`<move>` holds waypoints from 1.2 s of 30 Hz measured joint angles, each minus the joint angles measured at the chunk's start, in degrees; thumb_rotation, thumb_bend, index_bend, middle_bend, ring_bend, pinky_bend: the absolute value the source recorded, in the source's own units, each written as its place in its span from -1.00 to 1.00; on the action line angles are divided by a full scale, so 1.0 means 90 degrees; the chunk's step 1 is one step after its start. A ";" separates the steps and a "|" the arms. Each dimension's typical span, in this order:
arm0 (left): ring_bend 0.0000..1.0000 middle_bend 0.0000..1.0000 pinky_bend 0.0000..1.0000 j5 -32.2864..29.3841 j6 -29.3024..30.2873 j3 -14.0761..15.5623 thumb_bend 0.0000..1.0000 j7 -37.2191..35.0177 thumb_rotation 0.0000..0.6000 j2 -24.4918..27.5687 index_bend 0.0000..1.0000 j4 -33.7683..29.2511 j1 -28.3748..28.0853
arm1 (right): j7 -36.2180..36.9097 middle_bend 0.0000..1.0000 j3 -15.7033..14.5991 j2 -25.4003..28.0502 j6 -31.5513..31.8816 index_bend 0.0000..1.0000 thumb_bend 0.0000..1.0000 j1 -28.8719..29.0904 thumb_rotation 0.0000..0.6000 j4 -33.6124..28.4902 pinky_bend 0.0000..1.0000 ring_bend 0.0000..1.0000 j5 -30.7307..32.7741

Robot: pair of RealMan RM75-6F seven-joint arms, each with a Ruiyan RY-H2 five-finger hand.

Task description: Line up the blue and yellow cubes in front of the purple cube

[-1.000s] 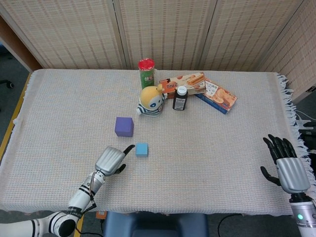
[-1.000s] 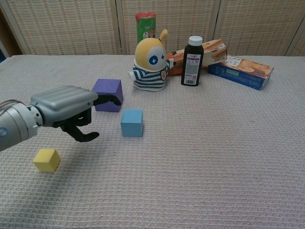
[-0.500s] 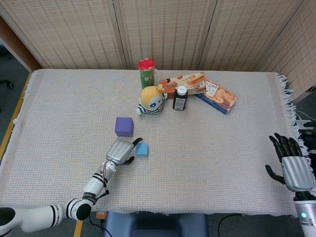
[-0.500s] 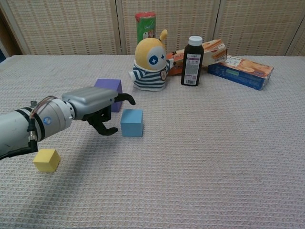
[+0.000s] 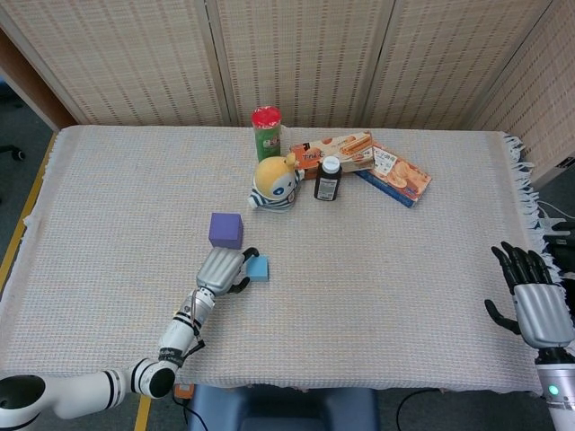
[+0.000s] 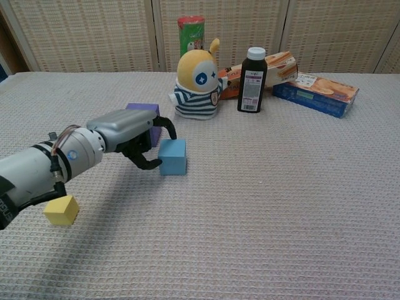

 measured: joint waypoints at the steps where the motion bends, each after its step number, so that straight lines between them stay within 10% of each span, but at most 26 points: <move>1: 1.00 1.00 1.00 0.0037 0.0031 0.0017 -0.27 -0.0057 1.00 -0.0033 -0.20 0.0047 -0.0002 | -0.0004 -1.00 0.0000 -0.0001 -0.0006 -1.00 -0.86 0.0002 1.00 0.0001 -1.00 -1.00 0.0002; 22: 1.00 1.00 1.00 -0.0213 0.0018 0.0206 -0.28 -0.0403 1.00 0.0774 -0.08 -0.0083 0.0232 | -0.0187 -1.00 -0.0062 -0.0022 -0.0100 -1.00 -0.86 0.0004 1.00 -0.0098 -1.00 -1.00 -0.0010; 36: 1.00 1.00 1.00 0.0006 0.0006 0.0343 -0.27 -0.0703 1.00 0.0874 -0.36 0.0084 0.0232 | -0.0362 -1.00 -0.0048 -0.0046 -0.0213 -1.00 -0.86 0.0033 1.00 -0.0165 -1.00 -1.00 0.0115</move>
